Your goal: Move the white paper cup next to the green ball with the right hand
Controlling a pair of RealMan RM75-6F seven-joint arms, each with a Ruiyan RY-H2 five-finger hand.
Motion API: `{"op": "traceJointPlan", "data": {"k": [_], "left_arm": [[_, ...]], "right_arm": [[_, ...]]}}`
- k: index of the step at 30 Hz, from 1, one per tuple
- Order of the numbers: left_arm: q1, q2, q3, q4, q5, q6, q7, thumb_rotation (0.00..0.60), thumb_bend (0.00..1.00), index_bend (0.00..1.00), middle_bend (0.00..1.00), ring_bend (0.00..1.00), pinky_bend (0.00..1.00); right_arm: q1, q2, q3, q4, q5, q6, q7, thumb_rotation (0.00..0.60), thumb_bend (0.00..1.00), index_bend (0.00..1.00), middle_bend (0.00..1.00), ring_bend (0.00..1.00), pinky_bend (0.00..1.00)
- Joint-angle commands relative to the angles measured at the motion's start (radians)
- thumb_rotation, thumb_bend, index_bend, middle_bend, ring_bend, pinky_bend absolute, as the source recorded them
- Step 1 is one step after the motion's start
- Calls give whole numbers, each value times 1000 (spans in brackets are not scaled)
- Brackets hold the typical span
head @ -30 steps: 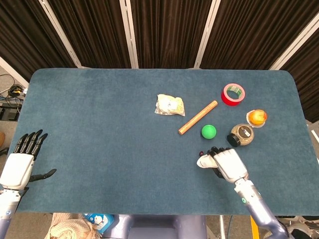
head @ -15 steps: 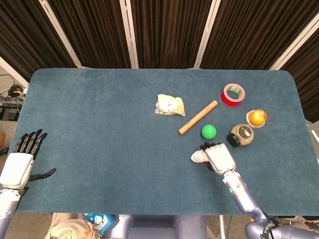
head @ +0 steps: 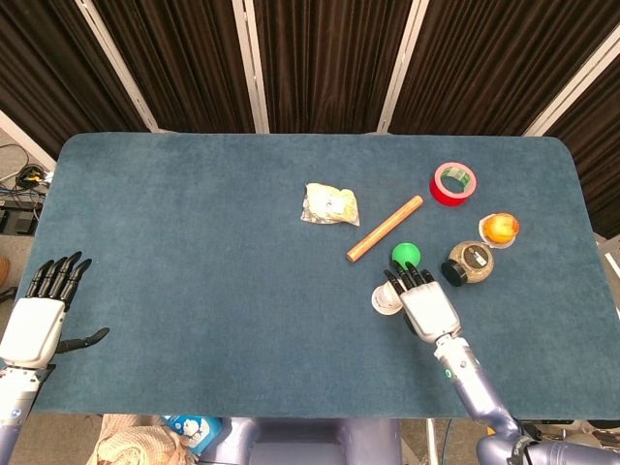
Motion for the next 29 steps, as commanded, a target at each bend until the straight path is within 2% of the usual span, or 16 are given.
{"op": "traceJointPlan", "data": {"k": [1,6,9,14,17,24,29], "left_arm": [[0,0,0,0,1,2,1,600,21,0,0,0,0],[1,0,-1,2,2,5,0,600,21,0,0,0,0],[2,0,0,3,4,7,-1,600,21,0,0,0,0],[2,-5,1,8,12,12,6,600,21,0,0,0,0],[3,-9,1,13,20,21,7,600,21,0,0,0,0],[3,-17,-4,31,28,37,6,600,21,0,0,0,0],[4,-18,-3,37,28,36,19,600,21,0,0,0,0]], "right_arm": [[-17,46,-20,-60,1,44,-30,600,393,0,0,31,165],[-65,133,-57,-124,-63,109,21,600,392,0,0,17,152],[-122,204,-93,-140,-155,180,120,600,392,0,0,10,147],[-226,268,-145,-84,-313,336,332,600,392,0,0,0,123],[-281,290,-166,-36,-365,416,432,600,392,0,0,0,96],[-386,289,-161,94,-413,581,606,600,392,0,0,0,74],[-408,276,-143,135,-408,607,671,600,392,0,0,0,71]]}}
